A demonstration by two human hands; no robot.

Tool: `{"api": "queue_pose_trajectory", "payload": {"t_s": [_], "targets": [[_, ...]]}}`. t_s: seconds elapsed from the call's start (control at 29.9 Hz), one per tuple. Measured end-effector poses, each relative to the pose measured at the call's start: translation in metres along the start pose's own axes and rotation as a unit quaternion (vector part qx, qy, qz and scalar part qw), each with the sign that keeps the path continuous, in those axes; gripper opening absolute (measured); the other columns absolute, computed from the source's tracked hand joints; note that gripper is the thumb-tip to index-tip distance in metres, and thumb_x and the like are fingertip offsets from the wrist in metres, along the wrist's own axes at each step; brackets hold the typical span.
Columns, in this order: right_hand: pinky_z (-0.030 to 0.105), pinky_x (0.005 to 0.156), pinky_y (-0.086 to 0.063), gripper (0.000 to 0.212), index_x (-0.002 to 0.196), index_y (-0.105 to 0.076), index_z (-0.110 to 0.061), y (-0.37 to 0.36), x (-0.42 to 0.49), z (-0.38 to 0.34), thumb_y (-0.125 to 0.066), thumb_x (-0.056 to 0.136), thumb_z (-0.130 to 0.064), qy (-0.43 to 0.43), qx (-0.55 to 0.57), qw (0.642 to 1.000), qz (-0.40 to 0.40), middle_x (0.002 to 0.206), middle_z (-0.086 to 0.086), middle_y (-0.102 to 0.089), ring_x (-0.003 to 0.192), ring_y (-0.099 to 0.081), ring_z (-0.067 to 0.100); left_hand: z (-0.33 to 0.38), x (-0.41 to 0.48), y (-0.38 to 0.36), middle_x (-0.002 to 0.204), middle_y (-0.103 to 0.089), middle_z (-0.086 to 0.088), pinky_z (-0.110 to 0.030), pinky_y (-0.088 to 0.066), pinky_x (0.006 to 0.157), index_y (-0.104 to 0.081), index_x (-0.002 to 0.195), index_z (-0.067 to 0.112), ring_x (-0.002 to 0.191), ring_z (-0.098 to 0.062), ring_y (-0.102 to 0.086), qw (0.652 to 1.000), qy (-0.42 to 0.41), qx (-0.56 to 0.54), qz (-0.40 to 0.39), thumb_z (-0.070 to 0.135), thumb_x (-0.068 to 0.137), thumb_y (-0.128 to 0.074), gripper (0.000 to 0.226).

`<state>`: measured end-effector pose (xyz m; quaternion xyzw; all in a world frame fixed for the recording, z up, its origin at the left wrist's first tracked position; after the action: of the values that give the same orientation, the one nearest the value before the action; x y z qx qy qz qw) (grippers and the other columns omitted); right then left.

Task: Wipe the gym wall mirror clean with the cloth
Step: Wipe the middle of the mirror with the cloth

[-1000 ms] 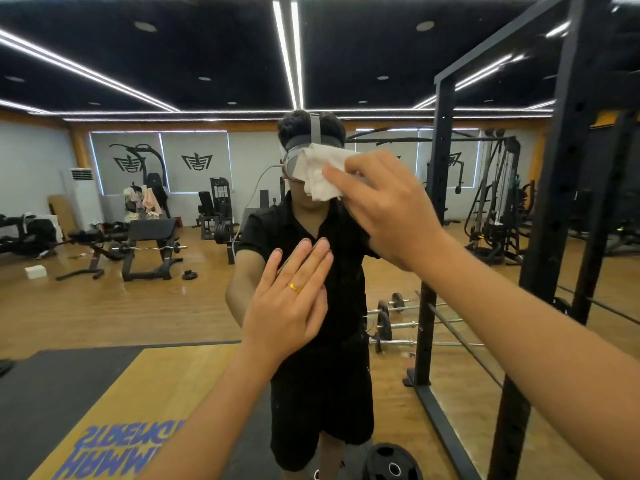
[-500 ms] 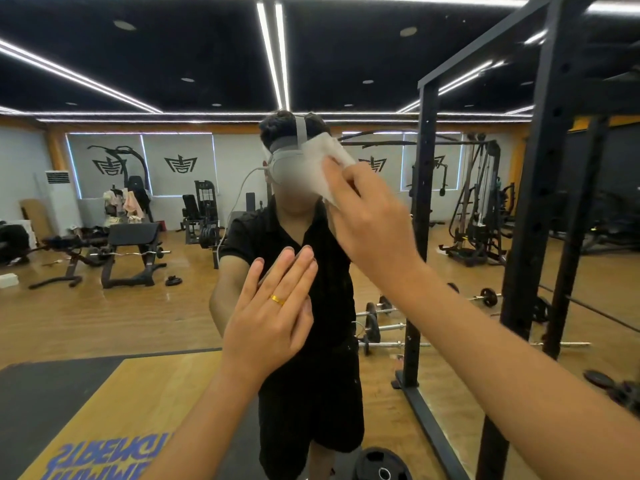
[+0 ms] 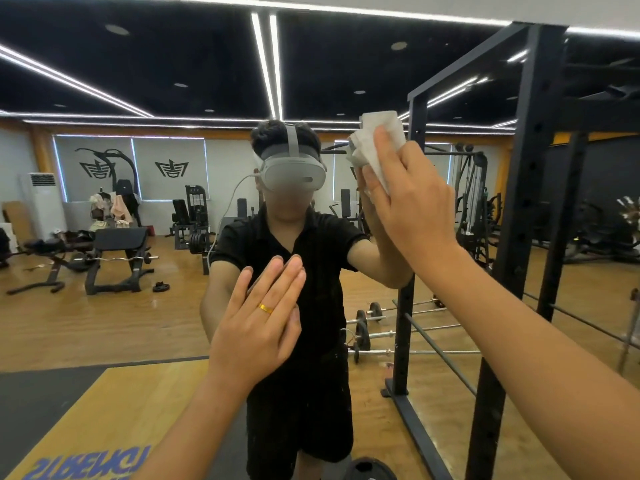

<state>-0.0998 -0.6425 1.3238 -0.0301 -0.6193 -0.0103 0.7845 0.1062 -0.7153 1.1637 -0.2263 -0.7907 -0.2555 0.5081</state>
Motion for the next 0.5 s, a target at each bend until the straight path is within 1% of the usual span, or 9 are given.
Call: {"api": "queue_pose_trajectory", "payload": {"t_s": [0.07,0.13,0.2,0.23,0.27,0.33,0.37,0.43,0.5], "targets": [[0.021,0.060,-0.037,0.051,0.145,-0.051,0.001,0.002,0.002,0.004,-0.047,0.107,-0.032,0.007,-0.014,1.000,-0.003,0.105,0.019,-0.064,0.073,-0.058,0.021,0.000,0.001,0.000,0.161,-0.042,-0.008,-0.049,-0.021,0.126,-0.050,0.150,0.009,0.152,-0.024,-0.034,1.000,0.000,0.000,0.002,0.021,0.100,-0.055,0.052],[0.022,0.061,-0.037,0.051,0.145,-0.052,0.001,0.001,0.002,0.005,-0.050,0.105,-0.029,0.015,-0.027,1.000,-0.006,0.105,0.019,-0.062,0.078,-0.057,0.022,0.001,0.001,0.001,0.161,-0.042,-0.007,-0.049,-0.021,0.126,-0.050,0.150,0.009,0.152,-0.024,-0.034,1.000,-0.001,0.001,0.003,0.021,0.100,-0.054,0.052],[0.024,0.063,-0.043,0.047,0.142,-0.055,0.002,0.000,0.000,0.005,-0.055,0.103,-0.025,0.026,-0.012,1.000,0.004,0.107,0.020,-0.059,0.087,-0.054,0.024,0.001,0.001,0.001,0.161,-0.041,-0.007,-0.049,-0.022,0.126,-0.050,0.150,0.009,0.153,-0.024,-0.034,1.000,-0.001,0.000,0.004,0.021,0.100,-0.053,0.051],[0.028,0.067,-0.047,0.045,0.140,-0.056,0.002,0.001,0.000,0.005,-0.056,0.104,-0.024,0.028,0.009,0.999,0.016,0.110,0.019,-0.057,0.092,-0.052,0.024,0.001,0.001,0.001,0.160,-0.041,-0.008,-0.050,-0.022,0.126,-0.051,0.149,0.009,0.153,-0.023,-0.033,1.000,-0.002,0.000,0.004,0.021,0.100,-0.053,0.051],[0.031,0.075,-0.050,0.041,0.139,-0.056,-0.001,0.002,0.000,0.006,-0.054,0.106,-0.026,0.024,0.038,0.999,0.027,0.115,0.018,-0.054,0.099,-0.050,0.025,0.001,0.001,0.001,0.160,-0.042,-0.008,-0.050,-0.023,0.126,-0.051,0.149,0.009,0.153,-0.023,-0.033,1.000,-0.002,-0.001,0.003,0.021,0.100,-0.053,0.051],[0.035,0.093,-0.048,0.039,0.137,-0.057,-0.005,0.007,-0.001,0.015,-0.044,0.111,-0.031,0.021,0.068,0.997,0.035,0.126,0.018,-0.055,0.114,-0.048,0.026,0.001,0.001,0.001,0.160,-0.042,-0.008,-0.050,-0.023,0.126,-0.051,0.149,0.009,0.153,-0.023,-0.033,1.000,-0.003,-0.001,0.003,0.021,0.100,-0.053,0.051],[0.035,0.099,-0.046,0.040,0.138,-0.055,-0.007,0.010,-0.002,0.019,-0.040,0.112,-0.033,0.028,0.069,0.997,0.031,0.129,0.016,-0.055,0.118,-0.048,0.026,0.001,0.002,0.001,0.160,-0.042,-0.007,-0.050,-0.023,0.126,-0.051,0.149,0.009,0.153,-0.023,-0.034,1.000,-0.003,-0.002,0.003,0.021,0.100,-0.053,0.051],[0.032,0.105,-0.043,0.038,0.143,-0.046,-0.013,0.013,-0.008,0.027,-0.037,0.113,-0.035,0.037,0.091,0.995,0.011,0.135,0.010,-0.049,0.123,-0.049,0.026,0.001,0.002,0.001,0.160,-0.042,-0.007,-0.049,-0.022,0.126,-0.051,0.149,0.009,0.152,-0.024,-0.034,1.000,-0.003,-0.001,0.004,0.021,0.099,-0.053,0.051],[0.025,0.109,-0.037,0.039,0.148,-0.043,-0.012,0.012,-0.013,0.030,-0.039,0.113,-0.029,0.034,0.100,0.994,-0.002,0.141,0.010,-0.046,0.127,-0.048,0.026,0.001,0.002,0.000,0.160,-0.042,-0.007,-0.050,-0.023,0.126,-0.051,0.149,0.008,0.152,-0.024,-0.036,1.000,-0.004,0.003,0.003,0.020,0.099,-0.053,0.052]]}}
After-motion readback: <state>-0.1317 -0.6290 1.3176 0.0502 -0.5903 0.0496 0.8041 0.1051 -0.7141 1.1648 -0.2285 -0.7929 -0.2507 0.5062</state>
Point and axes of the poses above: each hand's wrist, its own x-axis towards the middle knuckle, its own y-axis out of the back of the hand, z = x × y, the point moved 4 cm from there along x, towards the middle knuckle
